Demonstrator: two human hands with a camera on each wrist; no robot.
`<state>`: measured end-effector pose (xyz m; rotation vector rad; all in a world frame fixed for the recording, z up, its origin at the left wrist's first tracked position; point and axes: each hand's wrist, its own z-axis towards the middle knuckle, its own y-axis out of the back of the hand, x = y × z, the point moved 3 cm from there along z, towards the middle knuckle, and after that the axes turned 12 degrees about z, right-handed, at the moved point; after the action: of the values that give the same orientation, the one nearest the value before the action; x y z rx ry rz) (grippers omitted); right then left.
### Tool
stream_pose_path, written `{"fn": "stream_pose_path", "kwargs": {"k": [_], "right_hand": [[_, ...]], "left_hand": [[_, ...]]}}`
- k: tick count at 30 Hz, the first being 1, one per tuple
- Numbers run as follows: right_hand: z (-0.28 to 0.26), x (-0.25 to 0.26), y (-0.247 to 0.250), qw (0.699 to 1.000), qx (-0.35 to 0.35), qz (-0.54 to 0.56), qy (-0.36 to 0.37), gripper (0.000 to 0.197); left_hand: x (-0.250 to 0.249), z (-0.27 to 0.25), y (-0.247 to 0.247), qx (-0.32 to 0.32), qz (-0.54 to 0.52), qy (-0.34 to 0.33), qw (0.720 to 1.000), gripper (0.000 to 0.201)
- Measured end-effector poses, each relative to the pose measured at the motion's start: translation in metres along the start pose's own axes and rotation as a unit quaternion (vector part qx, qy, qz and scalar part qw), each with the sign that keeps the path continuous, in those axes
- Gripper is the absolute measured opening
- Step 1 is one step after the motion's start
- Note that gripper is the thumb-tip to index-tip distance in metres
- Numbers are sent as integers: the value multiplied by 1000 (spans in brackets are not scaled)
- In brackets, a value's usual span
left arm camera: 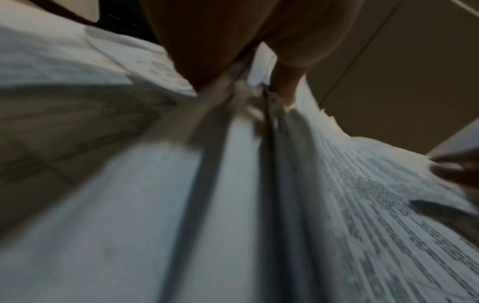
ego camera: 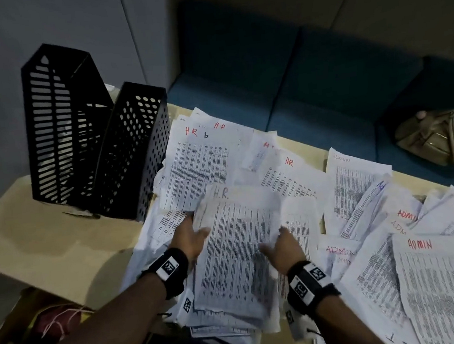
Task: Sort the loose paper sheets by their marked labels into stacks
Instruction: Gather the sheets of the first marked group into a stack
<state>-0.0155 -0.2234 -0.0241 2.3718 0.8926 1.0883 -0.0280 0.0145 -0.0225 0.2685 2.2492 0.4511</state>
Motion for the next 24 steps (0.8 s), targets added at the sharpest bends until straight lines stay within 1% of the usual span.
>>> {"fn": "stream_pose_path", "kwargs": {"k": [1, 2, 3, 4, 5, 6, 7, 8, 9, 10, 11, 12, 13, 14, 16, 17, 19, 21, 22, 23, 24], "right_hand": [[6, 7, 10, 998, -49, 30, 14, 83], [11, 16, 23, 992, -103, 65, 43, 88], [14, 27, 37, 983, -139, 97, 75, 87], [19, 35, 48, 976, -151, 122, 99, 85], [22, 45, 56, 974, -144, 128, 119, 81], [24, 52, 59, 979, -127, 102, 125, 75], [23, 58, 58, 985, -109, 35, 131, 69], [23, 62, 52, 984, -93, -63, 141, 64], [23, 64, 45, 971, -77, -159, 159, 61], [21, 66, 36, 954, -65, -225, 188, 60], [19, 69, 27, 938, -58, -262, 220, 62], [17, 73, 18, 927, -50, -278, 248, 66], [13, 76, 9, 925, -36, -268, 268, 70], [11, 78, -1, 929, -14, -242, 279, 74], [7, 79, -17, 932, 25, -213, 291, 76], [6, 79, -21, 927, 33, -219, 303, 73], [5, 77, -21, 920, 44, -203, 333, 63], [7, 73, -10, 921, 42, -151, 357, 56], [7, 69, -1, 920, 6, -135, 369, 56], [8, 64, 9, 918, -62, -124, 372, 59], [8, 56, 21, 919, -137, -97, 358, 64]], "left_hand": [[1, 2, -1, 15, 10, -2, 1000, 51], [1, 2, -2, 39, 16, -2, 999, 50], [0, 0, -2, 63, 20, -7, 998, 49], [-3, -4, -2, 85, 23, -17, 996, 49], [-5, -7, -3, 101, 27, -30, 994, 47], [-10, -10, -4, 114, 29, -37, 992, 41], [-15, -14, -4, 126, 32, -44, 990, 41], [-19, -16, -5, 133, 38, -50, 989, 48], [-21, -15, -6, 136, 54, -61, 987, 51], [-24, -14, -7, 142, 76, -78, 984, 51], [-28, -13, -8, 148, 96, -99, 979, 51], [-30, -12, -10, 155, 110, -119, 975, 51], [-33, -12, -12, 160, 117, -132, 971, 51], [-35, -12, -15, 161, 125, -143, 969, 49], [-37, -10, -21, 144, 149, -160, 965, 49], [-35, -8, -24, 128, 161, -168, 964, 46], [-31, -6, -27, 84, 174, -169, 966, 33], [-28, -7, -26, 37, 155, -151, 976, 20], [-28, -7, -24, 17, 137, -140, 980, 17], [-27, -5, -21, -4, 117, -130, 985, 15], [-27, -3, -16, -22, 94, -120, 988, 13]]}}
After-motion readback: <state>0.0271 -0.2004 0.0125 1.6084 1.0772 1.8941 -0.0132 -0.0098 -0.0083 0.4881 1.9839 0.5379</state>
